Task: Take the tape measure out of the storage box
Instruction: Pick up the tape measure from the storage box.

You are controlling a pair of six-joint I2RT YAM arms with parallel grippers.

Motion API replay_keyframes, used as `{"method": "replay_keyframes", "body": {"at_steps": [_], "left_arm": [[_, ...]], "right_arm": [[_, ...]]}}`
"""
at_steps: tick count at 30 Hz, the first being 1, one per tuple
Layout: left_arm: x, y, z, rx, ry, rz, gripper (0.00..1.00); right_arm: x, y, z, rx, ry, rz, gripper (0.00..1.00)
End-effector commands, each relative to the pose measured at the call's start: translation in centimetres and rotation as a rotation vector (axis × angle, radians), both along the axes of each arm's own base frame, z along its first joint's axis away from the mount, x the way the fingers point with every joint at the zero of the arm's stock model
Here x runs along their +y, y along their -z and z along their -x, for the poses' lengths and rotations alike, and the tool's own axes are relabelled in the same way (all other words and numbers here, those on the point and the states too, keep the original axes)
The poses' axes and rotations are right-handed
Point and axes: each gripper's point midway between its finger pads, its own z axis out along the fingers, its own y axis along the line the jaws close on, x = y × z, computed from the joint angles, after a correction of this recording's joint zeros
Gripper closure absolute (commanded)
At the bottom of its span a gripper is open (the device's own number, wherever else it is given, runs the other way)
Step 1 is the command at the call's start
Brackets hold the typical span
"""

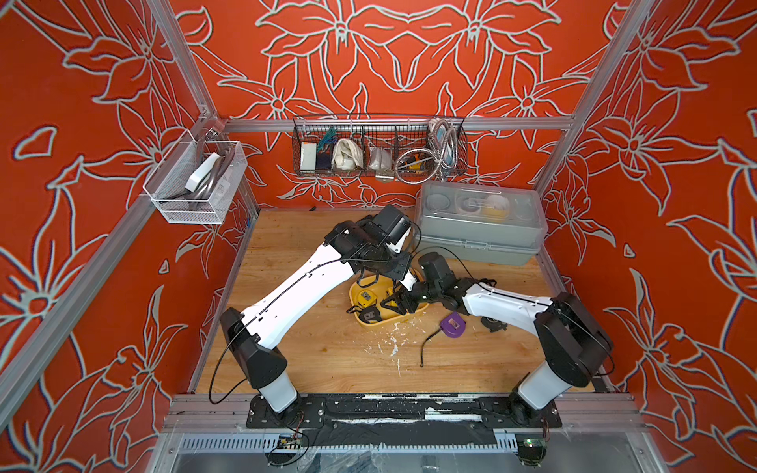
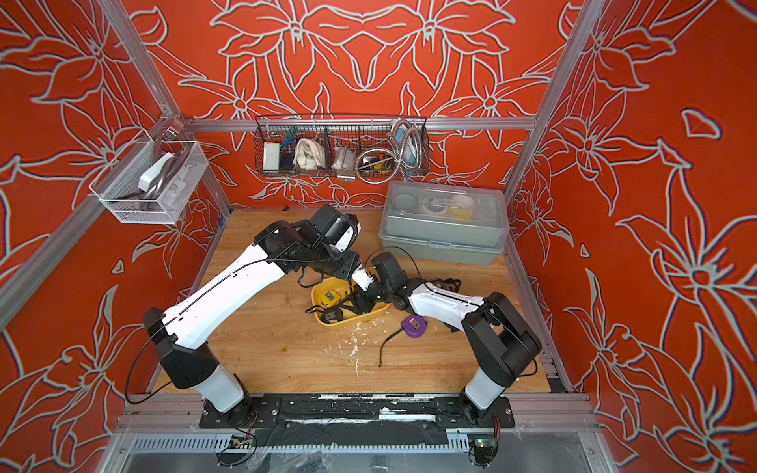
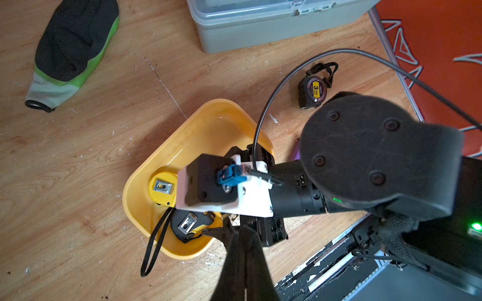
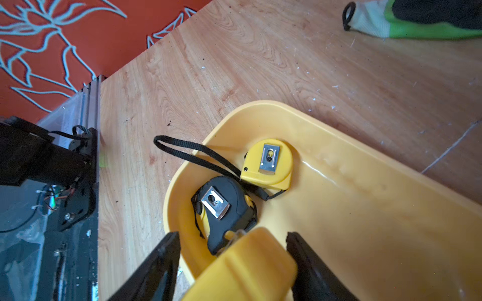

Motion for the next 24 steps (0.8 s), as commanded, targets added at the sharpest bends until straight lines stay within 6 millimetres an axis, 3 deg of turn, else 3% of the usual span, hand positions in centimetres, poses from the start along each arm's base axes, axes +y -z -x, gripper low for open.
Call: {"method": "replay_keyframes", "body": {"at_steps": [1, 3, 9, 11, 17, 21, 23, 24], "left_arm": [[0.5, -2.5, 0.4, -0.058, 0.002, 0.03, 1.0], [0.6, -2.4, 0.4, -0.061, 0.0, 0.027, 1.0], [1.0, -2.3, 0.3, -0.073, -0.01, 0.013, 1.0], [1.2, -2.2, 0.2, -0.079, -0.017, 0.007, 1.0], [1.4, -1.9, 0.1, -0.079, -0.021, -0.006, 1.0], [1.6, -1.0, -0.1, -0.072, -0.039, -0.021, 1.0], [1.6, -0.8, -0.4, -0.064, -0.057, -0.006, 0.69], [1.8, -0.9, -0.7, -0.062, -0.067, 0.009, 0.43]], "right_arm": [[0.3, 0.0, 0.8, 0.038, -0.019, -0.017, 0.48], [0.3, -0.1, 0.9, 0.042, -0.026, -0.019, 0.58], [0.3, -0.2, 1.1, 0.055, -0.031, -0.018, 0.71], [0.3, -0.2, 1.2, 0.059, -0.033, -0.017, 0.81], [-0.3, -0.1, 1.8, 0.075, -0.026, -0.004, 0.97], [-0.9, -0.4, 1.9, 0.069, -0.001, 0.008, 1.0], [-1.5, -0.2, 1.7, 0.079, 0.032, 0.031, 1.0], [-2.0, -0.2, 1.5, 0.093, 0.061, 0.039, 1.0]]}}
